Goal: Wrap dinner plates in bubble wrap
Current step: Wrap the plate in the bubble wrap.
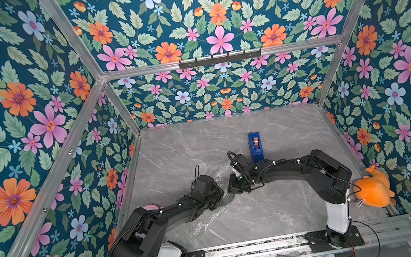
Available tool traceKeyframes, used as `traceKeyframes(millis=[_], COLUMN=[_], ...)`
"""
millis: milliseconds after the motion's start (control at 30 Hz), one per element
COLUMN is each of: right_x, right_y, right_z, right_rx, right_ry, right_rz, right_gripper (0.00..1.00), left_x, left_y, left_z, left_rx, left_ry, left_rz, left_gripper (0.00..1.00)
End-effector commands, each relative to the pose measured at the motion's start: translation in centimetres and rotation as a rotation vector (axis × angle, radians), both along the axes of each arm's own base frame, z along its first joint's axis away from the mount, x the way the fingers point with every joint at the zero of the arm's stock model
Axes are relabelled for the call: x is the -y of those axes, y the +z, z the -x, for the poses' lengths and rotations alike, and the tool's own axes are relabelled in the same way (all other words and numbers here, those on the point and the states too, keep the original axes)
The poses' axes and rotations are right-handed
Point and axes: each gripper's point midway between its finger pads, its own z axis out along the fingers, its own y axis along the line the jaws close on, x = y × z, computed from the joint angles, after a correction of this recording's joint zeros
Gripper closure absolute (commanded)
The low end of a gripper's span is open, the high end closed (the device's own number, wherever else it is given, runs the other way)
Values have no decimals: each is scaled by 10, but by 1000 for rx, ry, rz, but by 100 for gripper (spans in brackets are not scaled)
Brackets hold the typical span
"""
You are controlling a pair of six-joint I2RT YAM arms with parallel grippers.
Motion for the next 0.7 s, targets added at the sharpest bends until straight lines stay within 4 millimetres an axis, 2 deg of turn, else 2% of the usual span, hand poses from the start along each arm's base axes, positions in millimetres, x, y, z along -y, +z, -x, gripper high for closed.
traceKeyframes(millis=[0, 100, 200, 333, 500, 667], right_x=[16, 21, 16, 3, -13, -16], right_y=[18, 35, 35, 23, 9, -12], right_z=[0, 0, -3, -13, -28, -24], right_rx=[52, 70, 47, 5, -26, -84], right_ry=[-1, 0, 12, 40, 51, 72], right_rz=[68, 86, 102, 144, 163, 180], right_gripper=[95, 94, 93, 94, 94, 93], left_x=[-13, -14, -12, -9, -8, -5], left_y=[-18, -22, -19, -6, -5, -3], left_z=[12, 15, 13, 4, 2, 1], left_rx=[-58, -67, -56, -12, -8, 1], left_ry=[2, 4, 1, -9, -17, -26], left_rz=[-73, -70, -61, -66, -76, -68], left_gripper=[100, 100, 100, 100, 100, 100])
